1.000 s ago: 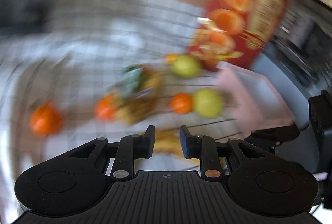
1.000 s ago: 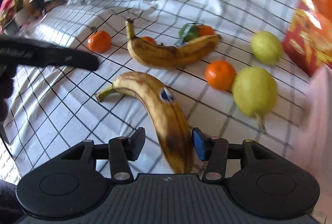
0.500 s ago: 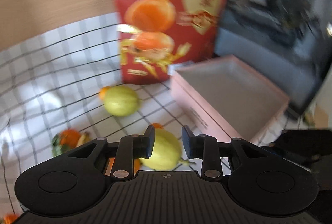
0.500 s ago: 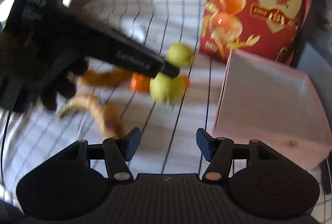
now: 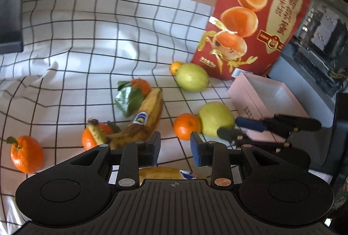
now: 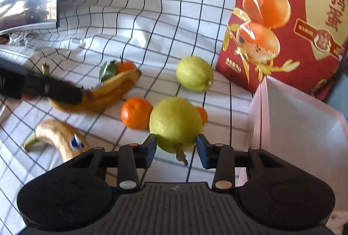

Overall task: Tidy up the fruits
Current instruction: 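Grasp the pear with the right tool while the left tool grasps a small tangerine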

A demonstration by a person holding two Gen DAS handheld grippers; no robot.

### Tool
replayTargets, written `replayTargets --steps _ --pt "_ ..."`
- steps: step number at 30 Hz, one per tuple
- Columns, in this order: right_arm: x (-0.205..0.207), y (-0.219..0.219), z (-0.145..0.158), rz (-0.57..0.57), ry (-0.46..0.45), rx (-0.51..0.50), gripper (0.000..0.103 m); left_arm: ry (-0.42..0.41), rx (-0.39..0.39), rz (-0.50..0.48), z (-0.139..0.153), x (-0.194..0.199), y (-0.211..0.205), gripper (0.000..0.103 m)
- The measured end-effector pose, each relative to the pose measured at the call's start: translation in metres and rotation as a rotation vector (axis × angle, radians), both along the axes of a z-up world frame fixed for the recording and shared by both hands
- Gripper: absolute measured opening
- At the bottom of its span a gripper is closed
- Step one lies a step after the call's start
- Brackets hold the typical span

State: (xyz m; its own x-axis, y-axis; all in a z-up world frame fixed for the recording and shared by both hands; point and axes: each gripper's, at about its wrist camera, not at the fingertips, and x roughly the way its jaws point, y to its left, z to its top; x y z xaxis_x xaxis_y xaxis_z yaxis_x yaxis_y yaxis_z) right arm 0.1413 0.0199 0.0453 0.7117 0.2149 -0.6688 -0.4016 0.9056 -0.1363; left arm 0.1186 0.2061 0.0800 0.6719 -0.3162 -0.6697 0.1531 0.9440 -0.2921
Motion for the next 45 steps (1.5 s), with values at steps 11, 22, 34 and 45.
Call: replayTargets --steps 11,22,34,45 --pt "0.051 0.026 0.01 0.019 -0.051 0.002 0.037 0.0 -0.029 0.047 -0.002 -0.007 0.022 0.034" --pt "0.064 0.024 -0.003 -0.008 0.013 0.022 0.062 0.002 -0.028 0.067 -0.001 -0.009 0.035 0.034" --pt "0.055 0.004 0.013 -0.027 0.047 0.129 0.061 0.013 0.016 0.005 0.0 -0.007 0.01 0.034" --pt "-0.041 -0.08 0.082 -0.05 -0.018 0.159 0.061 -0.003 0.23 -0.097 -0.004 0.032 -0.065 0.036"
